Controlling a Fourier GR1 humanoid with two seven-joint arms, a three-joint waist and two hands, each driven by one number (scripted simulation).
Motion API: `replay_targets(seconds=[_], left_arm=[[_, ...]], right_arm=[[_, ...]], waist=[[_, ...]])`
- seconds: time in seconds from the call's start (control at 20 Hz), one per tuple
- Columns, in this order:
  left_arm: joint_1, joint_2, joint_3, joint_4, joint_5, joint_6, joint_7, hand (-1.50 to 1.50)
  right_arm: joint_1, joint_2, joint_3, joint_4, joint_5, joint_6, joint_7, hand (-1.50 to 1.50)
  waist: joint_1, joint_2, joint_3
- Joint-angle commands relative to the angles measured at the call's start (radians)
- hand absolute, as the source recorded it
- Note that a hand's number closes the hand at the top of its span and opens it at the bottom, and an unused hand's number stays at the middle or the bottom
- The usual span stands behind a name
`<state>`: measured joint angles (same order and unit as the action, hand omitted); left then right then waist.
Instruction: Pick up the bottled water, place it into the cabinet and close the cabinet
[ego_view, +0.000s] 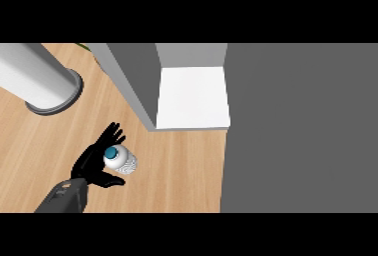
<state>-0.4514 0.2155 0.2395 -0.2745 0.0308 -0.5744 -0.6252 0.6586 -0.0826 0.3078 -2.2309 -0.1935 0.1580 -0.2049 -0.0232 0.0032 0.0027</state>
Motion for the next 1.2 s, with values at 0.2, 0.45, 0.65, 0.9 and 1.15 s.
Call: replay_targets(seconds=[0.2,0.45,0.65,0.9,1.15], left_arm=[[-0.027,-0.029,0.000,0.059,0.014,-0.157,-0.035,-1.50],[-0.038,-0.085,0.007,0.055,0.041,-0.164,0.015,-1.50],[-0.017,-0.137,-0.029,0.034,0.007,-0.144,-0.049,-1.50],[0.031,-0.075,-0.061,-0.006,-0.007,-0.232,-0.047,1.50],[-0.016,-0.129,-0.048,-0.015,0.025,-0.209,-0.010,1.50]], right_arm=[[-0.058,0.004,-0.026,0.011,-0.041,-0.009,0.034,-1.50],[0.010,-0.039,-0.053,0.019,-0.073,0.041,-0.012,-1.50],[-0.064,0.011,0.000,0.066,-0.013,-0.003,0.004,-1.50],[-0.029,-0.011,-0.047,0.050,-0.044,0.003,-0.008,-1.50],[-0.070,0.000,-0.029,0.088,-0.012,-0.013,0.001,-1.50]], waist=[[-0.004,0.008,-0.006],[-0.008,0.002,-0.005],[-0.008,0.008,-0.007],[0.006,0.001,-0.004],[0.011,0.000,-0.004]])
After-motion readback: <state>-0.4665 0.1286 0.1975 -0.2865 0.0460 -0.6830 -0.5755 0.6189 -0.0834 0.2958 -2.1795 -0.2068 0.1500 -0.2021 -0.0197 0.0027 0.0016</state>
